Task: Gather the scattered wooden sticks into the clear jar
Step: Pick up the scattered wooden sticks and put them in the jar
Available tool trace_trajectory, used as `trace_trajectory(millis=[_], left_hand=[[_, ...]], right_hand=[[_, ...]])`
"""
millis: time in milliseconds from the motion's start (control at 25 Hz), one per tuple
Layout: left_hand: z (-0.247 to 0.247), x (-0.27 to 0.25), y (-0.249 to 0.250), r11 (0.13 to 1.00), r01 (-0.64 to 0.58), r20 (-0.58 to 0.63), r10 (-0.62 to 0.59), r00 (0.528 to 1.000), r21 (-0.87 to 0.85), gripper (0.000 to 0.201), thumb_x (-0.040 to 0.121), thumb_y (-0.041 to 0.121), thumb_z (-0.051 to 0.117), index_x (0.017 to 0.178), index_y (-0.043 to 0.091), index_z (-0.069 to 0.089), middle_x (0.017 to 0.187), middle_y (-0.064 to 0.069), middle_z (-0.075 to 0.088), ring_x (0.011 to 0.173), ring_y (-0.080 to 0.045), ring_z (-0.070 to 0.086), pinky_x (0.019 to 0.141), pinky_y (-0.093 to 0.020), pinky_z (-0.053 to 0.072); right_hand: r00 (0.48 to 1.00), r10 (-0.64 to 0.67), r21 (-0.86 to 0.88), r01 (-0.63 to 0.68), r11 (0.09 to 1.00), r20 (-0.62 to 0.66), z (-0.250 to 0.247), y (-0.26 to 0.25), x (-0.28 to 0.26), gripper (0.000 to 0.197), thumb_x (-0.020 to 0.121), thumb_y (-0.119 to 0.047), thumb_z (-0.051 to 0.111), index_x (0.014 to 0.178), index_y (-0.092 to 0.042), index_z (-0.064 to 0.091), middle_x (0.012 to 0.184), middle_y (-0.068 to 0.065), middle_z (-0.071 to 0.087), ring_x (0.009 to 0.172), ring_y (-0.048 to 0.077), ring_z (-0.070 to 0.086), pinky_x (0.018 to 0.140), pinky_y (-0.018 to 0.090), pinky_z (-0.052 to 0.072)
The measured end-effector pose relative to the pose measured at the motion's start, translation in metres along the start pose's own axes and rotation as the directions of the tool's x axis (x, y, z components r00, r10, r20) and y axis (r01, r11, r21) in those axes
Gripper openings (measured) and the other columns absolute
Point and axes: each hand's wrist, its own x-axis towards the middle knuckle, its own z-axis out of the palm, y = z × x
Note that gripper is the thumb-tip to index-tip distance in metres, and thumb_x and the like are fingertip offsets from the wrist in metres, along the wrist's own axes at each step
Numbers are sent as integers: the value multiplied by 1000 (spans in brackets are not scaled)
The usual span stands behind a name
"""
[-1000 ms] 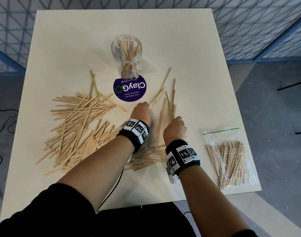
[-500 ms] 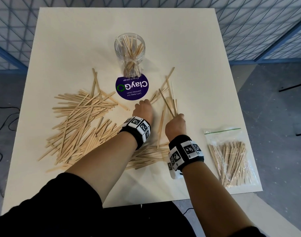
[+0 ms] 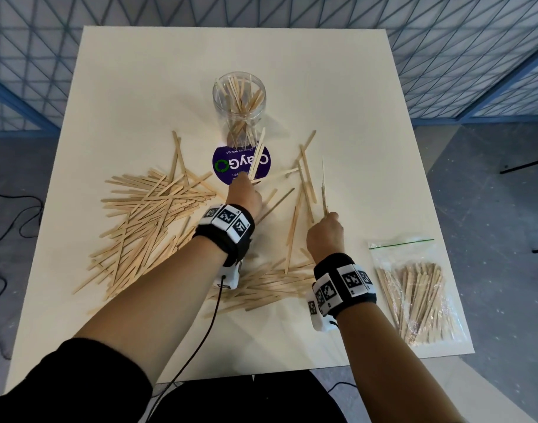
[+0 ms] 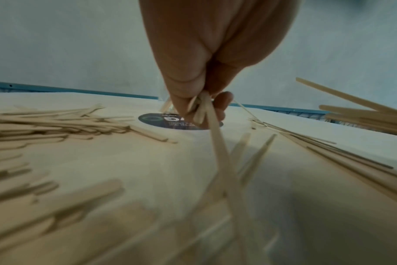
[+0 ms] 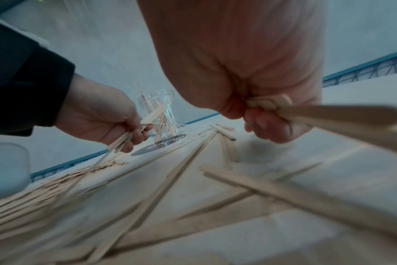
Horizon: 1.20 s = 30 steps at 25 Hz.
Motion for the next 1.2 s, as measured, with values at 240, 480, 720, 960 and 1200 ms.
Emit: trace_trajectory(millis=[240, 480, 720, 960, 1200], left_hand=[[-12, 5, -11, 967, -37, -10, 36, 999, -250, 26, 98, 10, 32, 110, -5, 49, 111, -28, 60, 104, -41, 57, 91, -43, 45], [-29, 6, -14, 906, 83, 133, -30, 991, -416, 31, 91, 4, 36, 117, 2, 54, 129, -34, 48, 121, -46, 46, 102, -52, 38], [-37, 9, -19, 899, 30, 157, 44, 987, -437, 30, 92, -2, 35, 85, 11, 61, 82, -17, 60, 77, -35, 52, 66, -34, 46], [-52, -5, -8, 862, 20, 218, 105, 970, -506, 34, 100, 9, 30, 76, 22, 50, 66, 2, 41, 54, -9, 33, 45, -16, 27], [-87, 1, 35, 540, 34, 153, 177, 972, -841, 37, 100, 4, 24, 88, 23, 53, 61, 5, 40, 43, -3, 31, 43, -17, 26]], right_hand=[[992, -116, 23, 117, 993, -48, -4, -11, 1, 29, 89, 3, 25, 112, 3, 42, 115, 24, 56, 105, 38, 54, 83, 40, 45], [975, -224, -9, 224, 975, -4, -2, -34, -4, 22, 91, -1, 26, 106, 0, 42, 107, 25, 59, 82, 32, 50, 69, 33, 38], [965, -263, 66, 264, 962, -18, 7, -45, -4, 18, 96, -8, 29, 102, 1, 43, 107, 28, 59, 97, 42, 56, 73, 35, 38], [943, -329, 168, 332, 928, -45, 9, -48, -5, 14, 98, -13, 28, 87, -7, 36, 86, 19, 51, 77, 30, 47, 67, 36, 36], [881, -469, 362, 460, 811, -67, -10, -99, 0, 15, 97, -6, 29, 84, -9, 37, 68, -2, 41, 62, 17, 37, 62, 31, 31]])
